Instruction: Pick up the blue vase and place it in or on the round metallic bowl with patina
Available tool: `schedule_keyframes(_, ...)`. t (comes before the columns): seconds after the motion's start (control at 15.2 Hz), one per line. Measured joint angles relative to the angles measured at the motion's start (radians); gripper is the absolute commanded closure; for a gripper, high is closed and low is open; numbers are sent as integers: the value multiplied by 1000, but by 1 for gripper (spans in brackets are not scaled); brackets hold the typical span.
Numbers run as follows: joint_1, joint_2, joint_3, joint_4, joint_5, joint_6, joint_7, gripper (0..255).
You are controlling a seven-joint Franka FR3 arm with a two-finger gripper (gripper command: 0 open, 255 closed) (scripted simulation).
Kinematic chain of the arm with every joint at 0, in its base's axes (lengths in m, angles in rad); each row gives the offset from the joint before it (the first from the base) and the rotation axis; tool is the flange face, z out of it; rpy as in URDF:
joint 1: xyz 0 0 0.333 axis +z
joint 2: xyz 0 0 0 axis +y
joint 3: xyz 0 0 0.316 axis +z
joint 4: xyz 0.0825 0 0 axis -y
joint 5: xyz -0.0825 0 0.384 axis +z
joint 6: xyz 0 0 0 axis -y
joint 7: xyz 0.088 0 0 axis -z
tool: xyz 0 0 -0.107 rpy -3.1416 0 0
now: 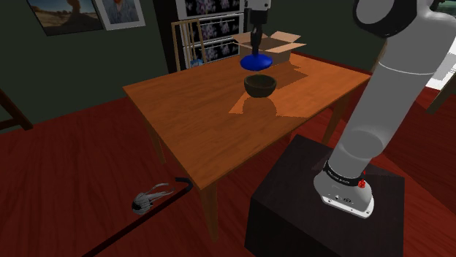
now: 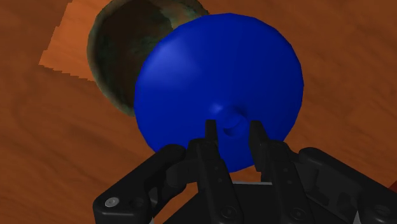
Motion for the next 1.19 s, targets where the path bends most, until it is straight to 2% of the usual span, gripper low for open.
schedule_keyframes(0.33,-69,94,-59,138,28,-56,-124,255)
schedule_keyframes(0.46,-81,111,-67,155,33,-59,-143,255)
schedule_keyframes(1.19,-78,98,-67,-6,29,89,-156,255)
